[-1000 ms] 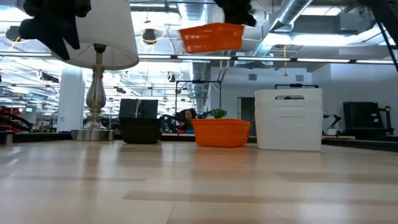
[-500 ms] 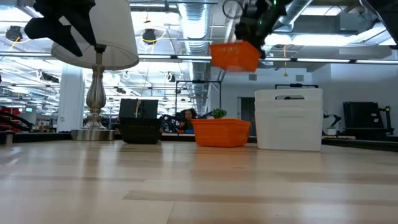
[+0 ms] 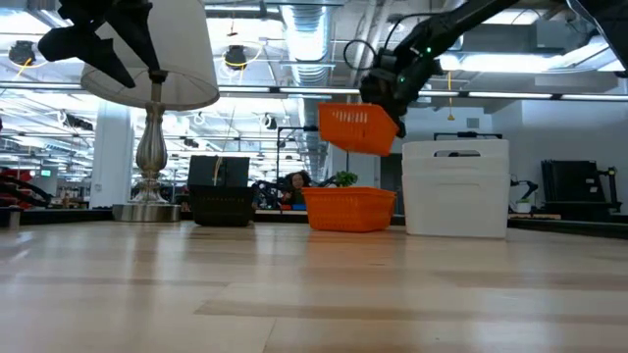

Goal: Stack baskets by color
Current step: Stack the orange basket on top of the stacked orange bin, then return to Home Position

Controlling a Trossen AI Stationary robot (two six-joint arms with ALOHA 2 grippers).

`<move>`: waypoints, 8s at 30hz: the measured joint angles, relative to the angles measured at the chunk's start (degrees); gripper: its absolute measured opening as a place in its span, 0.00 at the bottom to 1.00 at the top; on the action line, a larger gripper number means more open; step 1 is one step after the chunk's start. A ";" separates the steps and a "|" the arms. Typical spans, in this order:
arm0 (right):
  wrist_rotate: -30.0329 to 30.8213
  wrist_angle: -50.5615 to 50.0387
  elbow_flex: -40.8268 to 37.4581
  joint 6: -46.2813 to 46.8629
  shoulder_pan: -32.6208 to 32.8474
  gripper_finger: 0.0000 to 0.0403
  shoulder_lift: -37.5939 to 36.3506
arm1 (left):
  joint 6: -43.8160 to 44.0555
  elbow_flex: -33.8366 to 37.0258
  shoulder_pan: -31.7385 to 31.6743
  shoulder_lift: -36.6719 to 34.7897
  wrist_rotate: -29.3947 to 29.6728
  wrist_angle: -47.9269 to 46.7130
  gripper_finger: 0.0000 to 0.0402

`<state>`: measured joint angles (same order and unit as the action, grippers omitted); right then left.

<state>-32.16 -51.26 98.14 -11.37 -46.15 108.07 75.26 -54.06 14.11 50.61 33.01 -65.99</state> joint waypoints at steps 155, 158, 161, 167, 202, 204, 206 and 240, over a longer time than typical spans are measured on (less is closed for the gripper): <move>17.22 64.66 -97.63 38.01 26.72 0.51 -103.88 | -47.52 52.76 -0.76 -48.69 -17.05 67.99 0.58; 19.88 63.22 -97.63 36.12 29.52 0.51 -103.97 | -50.27 53.42 -0.76 -48.09 -17.38 71.12 0.58; 21.45 61.10 -97.63 34.99 31.70 0.51 -103.89 | -51.16 53.42 -0.74 -47.98 -15.94 70.04 0.58; 25.85 54.95 -97.65 34.10 34.16 0.51 -103.94 | -52.14 53.45 -0.75 -48.00 -15.19 70.22 0.58; 32.31 51.93 -97.71 24.89 36.41 0.51 -101.59 | -72.72 53.59 -0.76 -47.98 -11.17 70.46 0.58; 32.31 51.91 -97.74 24.91 36.41 0.51 -101.59 | -73.72 53.59 -0.76 -47.98 -11.17 70.46 0.58; 32.28 51.88 -97.74 24.91 36.41 0.51 -101.59 | -74.53 53.59 -0.76 -47.98 -11.17 70.46 0.58; 32.13 51.77 -97.78 24.94 36.37 0.51 -101.64 | -76.04 53.44 -3.09 -47.29 -34.68 67.35 0.58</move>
<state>-0.03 0.51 0.36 13.56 -9.78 6.44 -0.77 -0.62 11.02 3.32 -1.67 1.37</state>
